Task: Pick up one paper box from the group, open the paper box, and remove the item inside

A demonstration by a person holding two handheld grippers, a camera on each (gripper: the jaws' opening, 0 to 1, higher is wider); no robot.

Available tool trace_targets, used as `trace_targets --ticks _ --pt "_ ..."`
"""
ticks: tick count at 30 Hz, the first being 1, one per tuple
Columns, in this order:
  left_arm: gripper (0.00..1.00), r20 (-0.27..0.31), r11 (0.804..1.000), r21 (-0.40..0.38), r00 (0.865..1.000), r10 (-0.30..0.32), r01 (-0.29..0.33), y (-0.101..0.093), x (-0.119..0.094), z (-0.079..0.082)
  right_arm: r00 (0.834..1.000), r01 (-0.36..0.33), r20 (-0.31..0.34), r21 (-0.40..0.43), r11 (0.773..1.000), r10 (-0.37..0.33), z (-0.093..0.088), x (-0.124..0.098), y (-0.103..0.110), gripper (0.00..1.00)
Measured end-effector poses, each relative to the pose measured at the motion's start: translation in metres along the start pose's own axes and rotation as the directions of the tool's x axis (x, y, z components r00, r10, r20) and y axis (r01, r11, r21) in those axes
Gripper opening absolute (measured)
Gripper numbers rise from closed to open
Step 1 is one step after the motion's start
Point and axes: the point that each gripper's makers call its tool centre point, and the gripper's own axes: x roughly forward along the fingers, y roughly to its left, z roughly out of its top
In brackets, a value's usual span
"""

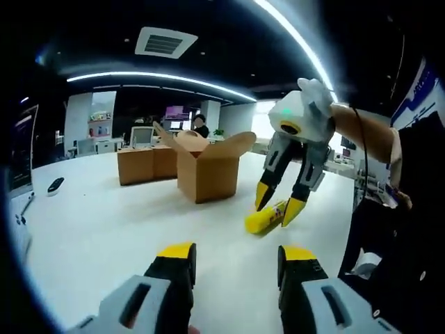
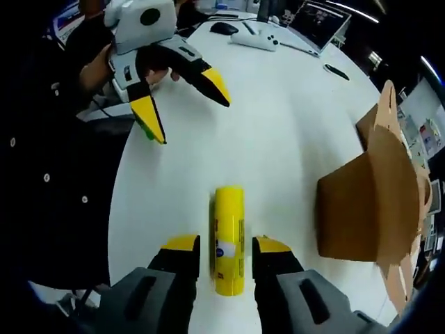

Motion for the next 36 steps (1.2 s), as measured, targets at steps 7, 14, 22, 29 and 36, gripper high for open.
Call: trace_targets --ticks 7,14,22,29,36 --pt "0.49 -0.012 1.000 0.009 1.000 0.007 -0.007 -0.001 -0.005 0.000 0.992 0.075 0.097 0.029 0.997 -0.077 0.000 -0.026 -0.004 0.33" --pt "0.50 -0.014 0.998 -0.010 0.998 0.059 -0.060 0.005 -0.024 0.003 0.885 0.288 0.318 0.201 0.936 -0.340 -0.028 -0.077 -0.014 0.41" --pt "0.57 -0.019 0.990 0.011 0.990 0.142 -0.142 0.024 -0.053 0.013 0.694 0.407 0.385 0.488 0.772 -0.609 -0.095 -0.125 0.003 0.45" --pt "0.59 -0.027 0.987 0.014 0.987 0.157 -0.157 0.020 -0.063 0.018 0.621 0.426 0.328 0.621 0.658 -0.712 -0.141 -0.134 0.042 0.55" --pt "0.61 0.009 0.986 0.016 0.986 0.167 -0.167 0.011 -0.075 0.019 0.528 0.424 0.319 0.704 0.570 -0.787 -0.154 -0.159 0.055 0.55"
